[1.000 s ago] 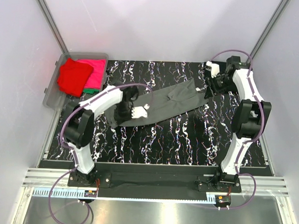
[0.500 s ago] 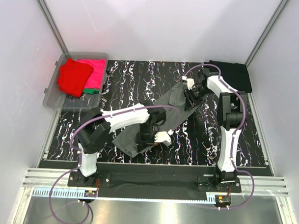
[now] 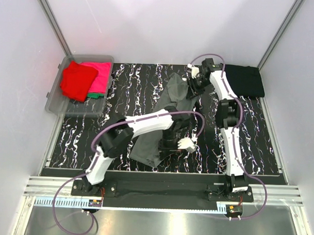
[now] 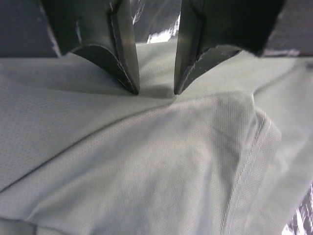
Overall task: Fold and stack the t-shirts
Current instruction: Fold the tshirt
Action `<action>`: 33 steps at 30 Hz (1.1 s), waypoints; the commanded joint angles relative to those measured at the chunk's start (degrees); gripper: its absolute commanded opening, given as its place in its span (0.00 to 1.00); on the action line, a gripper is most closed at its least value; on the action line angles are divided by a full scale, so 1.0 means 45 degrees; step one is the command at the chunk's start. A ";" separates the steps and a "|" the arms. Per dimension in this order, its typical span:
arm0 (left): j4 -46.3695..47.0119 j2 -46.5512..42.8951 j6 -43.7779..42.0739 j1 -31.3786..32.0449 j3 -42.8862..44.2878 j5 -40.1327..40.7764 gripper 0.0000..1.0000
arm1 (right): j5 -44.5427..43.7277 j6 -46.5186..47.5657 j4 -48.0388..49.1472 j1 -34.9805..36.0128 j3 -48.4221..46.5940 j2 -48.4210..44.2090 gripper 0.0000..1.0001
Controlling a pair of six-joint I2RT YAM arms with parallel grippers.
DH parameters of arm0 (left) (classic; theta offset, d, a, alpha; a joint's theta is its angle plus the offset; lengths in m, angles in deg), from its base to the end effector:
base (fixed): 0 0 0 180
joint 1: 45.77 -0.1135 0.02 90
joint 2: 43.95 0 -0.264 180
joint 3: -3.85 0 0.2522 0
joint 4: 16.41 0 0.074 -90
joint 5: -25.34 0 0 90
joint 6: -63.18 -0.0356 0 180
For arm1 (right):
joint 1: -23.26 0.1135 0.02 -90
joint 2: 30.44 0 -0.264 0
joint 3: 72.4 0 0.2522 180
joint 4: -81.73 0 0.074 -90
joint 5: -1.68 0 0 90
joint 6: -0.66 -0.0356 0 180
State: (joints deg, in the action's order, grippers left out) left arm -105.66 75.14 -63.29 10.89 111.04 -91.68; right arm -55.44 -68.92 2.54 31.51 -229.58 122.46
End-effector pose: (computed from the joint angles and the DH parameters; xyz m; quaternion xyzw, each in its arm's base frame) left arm 0.1924 -0.3219 0.1885 -0.6871 -0.6818 0.2124 0.1338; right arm 0.5253 0.0957 0.1523 -0.2714 0.9120 0.2656 0.1550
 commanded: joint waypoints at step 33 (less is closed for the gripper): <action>0.1105 0.0608 0.0077 -0.2416 0.1785 -0.0480 0.29 | -0.2093 -0.0379 0.1005 0.1057 0.3803 -0.4350 0.54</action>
State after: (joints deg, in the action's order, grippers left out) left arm -104.41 79.69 -61.30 0.49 124.30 -95.07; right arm -64.92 -69.66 7.04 35.45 -214.67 104.17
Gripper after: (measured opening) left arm 0.298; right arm 0.548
